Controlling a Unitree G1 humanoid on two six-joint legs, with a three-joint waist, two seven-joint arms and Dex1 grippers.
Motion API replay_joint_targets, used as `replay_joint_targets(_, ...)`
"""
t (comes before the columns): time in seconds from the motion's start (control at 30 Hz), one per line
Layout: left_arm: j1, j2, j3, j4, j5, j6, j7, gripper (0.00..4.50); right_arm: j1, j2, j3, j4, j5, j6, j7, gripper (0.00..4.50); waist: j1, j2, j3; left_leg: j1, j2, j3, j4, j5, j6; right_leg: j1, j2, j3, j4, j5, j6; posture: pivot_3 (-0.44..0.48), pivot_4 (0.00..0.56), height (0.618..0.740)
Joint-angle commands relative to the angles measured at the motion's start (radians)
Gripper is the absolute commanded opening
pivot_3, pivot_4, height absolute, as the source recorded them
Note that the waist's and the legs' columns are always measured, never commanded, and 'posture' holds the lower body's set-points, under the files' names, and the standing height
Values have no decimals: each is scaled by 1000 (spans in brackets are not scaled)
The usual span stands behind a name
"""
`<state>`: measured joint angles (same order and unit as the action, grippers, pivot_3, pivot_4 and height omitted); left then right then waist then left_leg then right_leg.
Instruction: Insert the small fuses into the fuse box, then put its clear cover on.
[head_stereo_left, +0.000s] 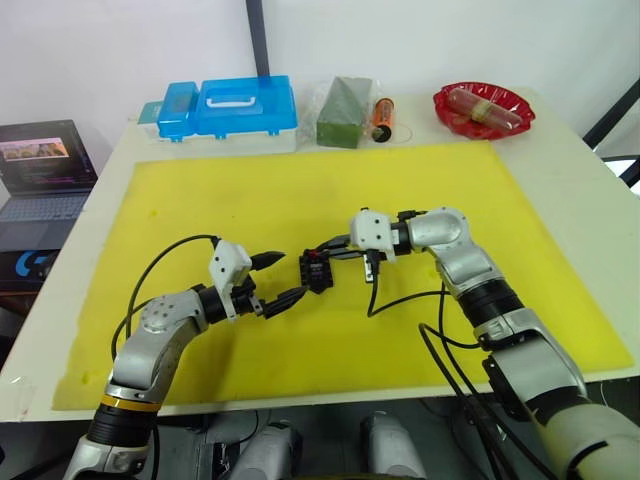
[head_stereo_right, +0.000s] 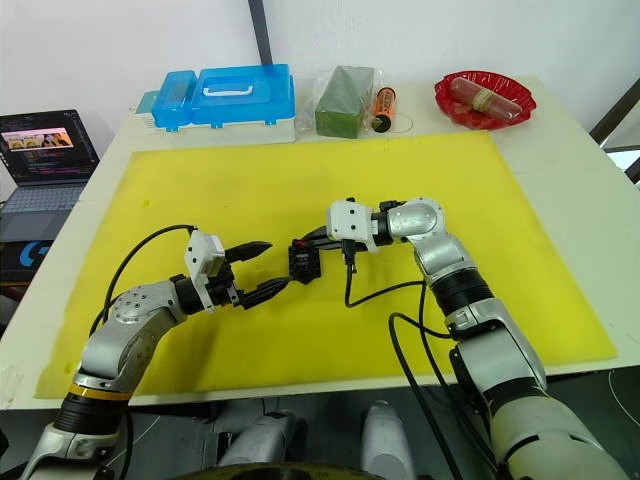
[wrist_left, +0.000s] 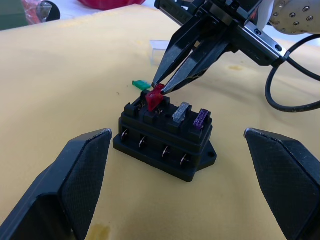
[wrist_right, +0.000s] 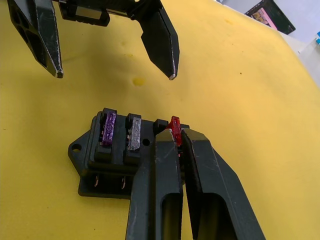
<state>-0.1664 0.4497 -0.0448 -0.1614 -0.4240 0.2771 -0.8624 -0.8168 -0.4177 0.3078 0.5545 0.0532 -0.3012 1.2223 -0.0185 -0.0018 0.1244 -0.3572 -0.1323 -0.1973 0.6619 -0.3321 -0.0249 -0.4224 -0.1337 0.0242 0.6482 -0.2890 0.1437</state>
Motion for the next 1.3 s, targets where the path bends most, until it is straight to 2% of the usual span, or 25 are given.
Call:
replay_joint_targets(0.03,3,9,20,-41,-10,-3,5,4500,-25,7,-19,-14,6,-20,3,6,0,0,0,0,0,0,0,0,0,0,0,0,0,0,0,0,150,740)
replay_joint_targets(1.0,4,8,18,-37,-9,-8,8,4500,-29,6,-8,83,-49,-107,1,6,1,0,0,0,0,0,0,0,0,0,0,0,0,0,0,0,150,740)
replay_joint_targets(1.13,6,10,18,-38,-10,-8,7,4500,-26,6,-10,72,-45,-100,5,1128,0,0,0,0,0,0,0,0,0,0,0,0,0,0,0,0,150,740)
replay_joint_targets(1.3,3,12,19,-35,-9,-8,6,4500,-24,6,-14,58,-37,-83,13,1128,-1,0,0,0,0,0,0,0,0,0,0,0,0,0,0,0,150,740)
